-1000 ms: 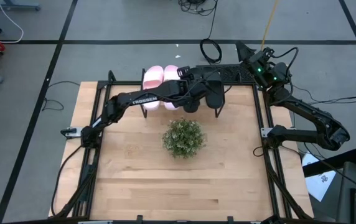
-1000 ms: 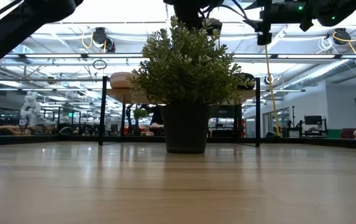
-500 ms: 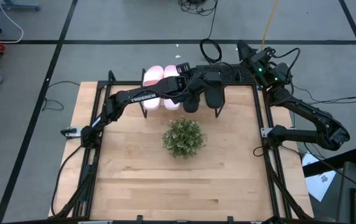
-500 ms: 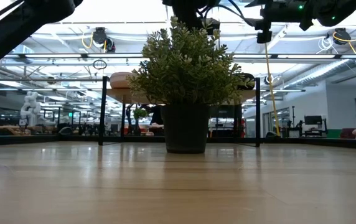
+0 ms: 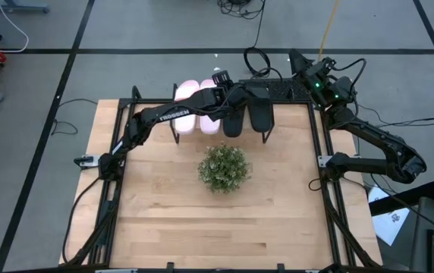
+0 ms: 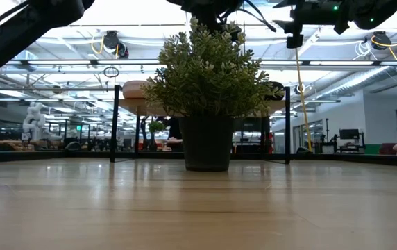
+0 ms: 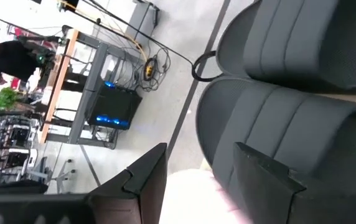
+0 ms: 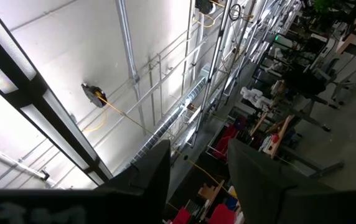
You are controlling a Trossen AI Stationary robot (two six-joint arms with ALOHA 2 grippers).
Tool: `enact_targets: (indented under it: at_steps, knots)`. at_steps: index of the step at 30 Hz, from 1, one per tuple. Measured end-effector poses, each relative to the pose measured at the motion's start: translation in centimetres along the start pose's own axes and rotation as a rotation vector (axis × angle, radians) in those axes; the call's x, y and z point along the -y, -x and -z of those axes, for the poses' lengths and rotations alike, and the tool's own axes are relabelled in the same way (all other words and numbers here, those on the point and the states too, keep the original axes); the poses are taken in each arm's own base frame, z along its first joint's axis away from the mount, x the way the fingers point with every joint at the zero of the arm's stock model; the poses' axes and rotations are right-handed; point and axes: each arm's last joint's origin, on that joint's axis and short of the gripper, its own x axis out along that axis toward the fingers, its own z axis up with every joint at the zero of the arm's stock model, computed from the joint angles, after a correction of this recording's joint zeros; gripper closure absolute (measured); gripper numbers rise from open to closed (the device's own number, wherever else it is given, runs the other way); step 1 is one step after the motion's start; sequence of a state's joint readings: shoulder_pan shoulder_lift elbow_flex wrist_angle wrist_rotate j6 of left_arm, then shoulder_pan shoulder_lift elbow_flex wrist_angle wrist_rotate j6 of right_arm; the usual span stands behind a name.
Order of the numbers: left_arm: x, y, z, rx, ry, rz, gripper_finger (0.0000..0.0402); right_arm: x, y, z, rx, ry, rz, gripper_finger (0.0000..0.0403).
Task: Pick and place slides into the shelf
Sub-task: Put the black slipper on the shelf
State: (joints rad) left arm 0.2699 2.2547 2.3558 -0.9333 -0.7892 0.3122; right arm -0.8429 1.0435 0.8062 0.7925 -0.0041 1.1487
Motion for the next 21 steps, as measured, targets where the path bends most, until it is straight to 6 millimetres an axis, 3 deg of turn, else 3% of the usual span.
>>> enact_targets:
  at_steps: [4, 10, 16, 21]
  knots:
    - [0.3, 0.3, -0.1, -0.004, -0.034, -0.029, 0.0213, 0.0, 0.0, 0.0, 0.000, 0.001, 0.000, 0.0255]
    - [-0.3, 2.4, -0.6, 0.034, -0.042, -0.065, 0.0213, 0.0, 0.0, 0.0, -0.001, 0.007, 0.000, 0.0255]
    - [-2.2, 5.8, -0.8, 0.101, 0.013, -0.068, 0.0213, 0.0, 0.0, 0.1, -0.026, 0.009, -0.004, 0.0255]
    - [-3.4, 9.9, -0.4, 0.162, 0.042, -0.001, 0.0213, -0.1, 0.0, 0.2, -0.070, -0.041, -0.026, 0.0255]
